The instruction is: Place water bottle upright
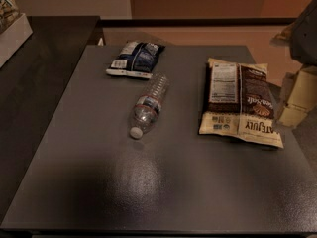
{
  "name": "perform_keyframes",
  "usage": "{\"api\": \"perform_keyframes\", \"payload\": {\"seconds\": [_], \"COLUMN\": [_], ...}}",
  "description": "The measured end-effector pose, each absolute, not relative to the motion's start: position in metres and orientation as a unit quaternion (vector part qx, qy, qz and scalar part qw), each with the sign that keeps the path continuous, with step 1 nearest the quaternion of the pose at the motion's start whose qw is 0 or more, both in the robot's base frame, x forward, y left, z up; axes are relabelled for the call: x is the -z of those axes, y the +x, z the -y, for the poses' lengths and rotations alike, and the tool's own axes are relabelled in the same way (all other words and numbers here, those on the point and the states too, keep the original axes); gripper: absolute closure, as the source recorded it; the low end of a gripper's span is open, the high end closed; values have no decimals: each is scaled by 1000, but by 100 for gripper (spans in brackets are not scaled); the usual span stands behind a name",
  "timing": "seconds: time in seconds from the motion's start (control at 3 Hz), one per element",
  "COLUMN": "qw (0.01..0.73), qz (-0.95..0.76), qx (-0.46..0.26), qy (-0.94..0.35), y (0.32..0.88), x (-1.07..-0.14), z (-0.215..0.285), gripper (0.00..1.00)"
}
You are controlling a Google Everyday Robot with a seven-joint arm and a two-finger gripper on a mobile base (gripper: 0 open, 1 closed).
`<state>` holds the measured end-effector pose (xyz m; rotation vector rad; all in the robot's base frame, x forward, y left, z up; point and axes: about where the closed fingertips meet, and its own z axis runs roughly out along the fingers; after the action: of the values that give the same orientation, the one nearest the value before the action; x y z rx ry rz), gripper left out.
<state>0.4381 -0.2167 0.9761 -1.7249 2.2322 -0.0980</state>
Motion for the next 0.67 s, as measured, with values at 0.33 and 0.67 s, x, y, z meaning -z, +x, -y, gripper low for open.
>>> {"api": "perform_keyframes", "payload": {"seconds": [0.33, 0.67], "qw": [159, 178], "qz": [-781, -753], "qx": [34, 33], "qy": [-603, -632], "y": [438, 445], "x": [-976, -976], "z": [217, 201], "gripper": [0, 0]}}
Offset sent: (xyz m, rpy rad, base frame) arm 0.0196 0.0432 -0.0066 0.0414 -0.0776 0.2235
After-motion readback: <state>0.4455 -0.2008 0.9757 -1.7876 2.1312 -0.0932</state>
